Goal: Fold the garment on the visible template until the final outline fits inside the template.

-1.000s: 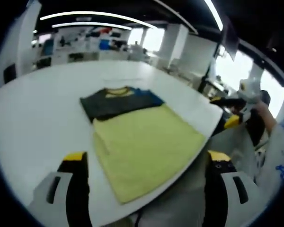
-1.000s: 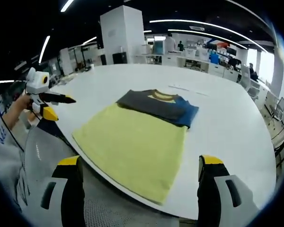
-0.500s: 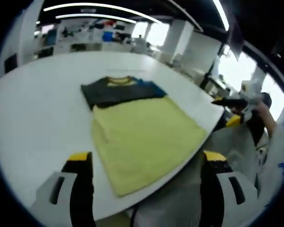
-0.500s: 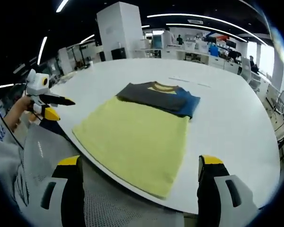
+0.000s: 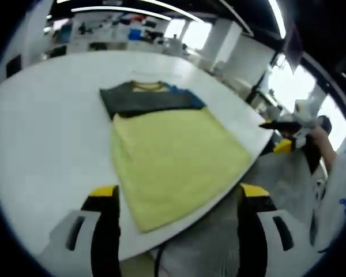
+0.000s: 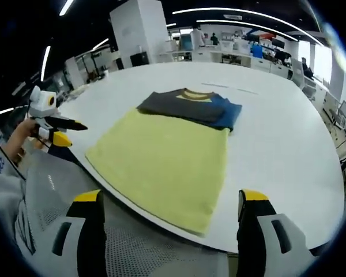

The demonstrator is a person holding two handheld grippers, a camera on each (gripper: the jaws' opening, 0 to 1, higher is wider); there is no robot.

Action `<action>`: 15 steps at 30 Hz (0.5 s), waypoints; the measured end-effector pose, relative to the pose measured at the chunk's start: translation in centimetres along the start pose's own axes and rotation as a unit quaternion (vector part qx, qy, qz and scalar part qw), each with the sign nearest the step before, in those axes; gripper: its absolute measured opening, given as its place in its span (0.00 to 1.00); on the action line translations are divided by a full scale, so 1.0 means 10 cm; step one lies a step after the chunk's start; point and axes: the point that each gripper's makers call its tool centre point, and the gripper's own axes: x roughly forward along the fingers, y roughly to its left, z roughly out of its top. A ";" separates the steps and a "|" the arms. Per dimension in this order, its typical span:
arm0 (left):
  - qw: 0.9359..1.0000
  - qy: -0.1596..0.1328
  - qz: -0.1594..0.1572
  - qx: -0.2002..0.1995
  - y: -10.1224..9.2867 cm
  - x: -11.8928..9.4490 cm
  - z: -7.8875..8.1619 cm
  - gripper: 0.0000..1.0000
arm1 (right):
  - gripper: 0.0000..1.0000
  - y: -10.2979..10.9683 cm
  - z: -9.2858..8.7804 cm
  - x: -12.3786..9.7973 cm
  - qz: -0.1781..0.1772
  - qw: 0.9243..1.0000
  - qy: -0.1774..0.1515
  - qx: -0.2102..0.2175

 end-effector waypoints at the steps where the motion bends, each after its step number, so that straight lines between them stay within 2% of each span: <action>1: 1.000 0.000 0.002 -0.002 0.01 0.00 0.00 0.75 | 0.92 0.00 -0.01 0.00 -0.001 1.000 0.002 0.000; 11: 1.000 0.016 0.010 -0.021 0.08 0.02 -0.10 0.67 | 0.89 -0.03 -0.10 0.04 -0.004 1.000 0.016 0.003; 15: 0.999 0.022 0.019 -0.038 0.13 0.03 -0.15 0.64 | 0.83 -0.08 -0.15 0.06 -0.011 0.999 0.033 -0.006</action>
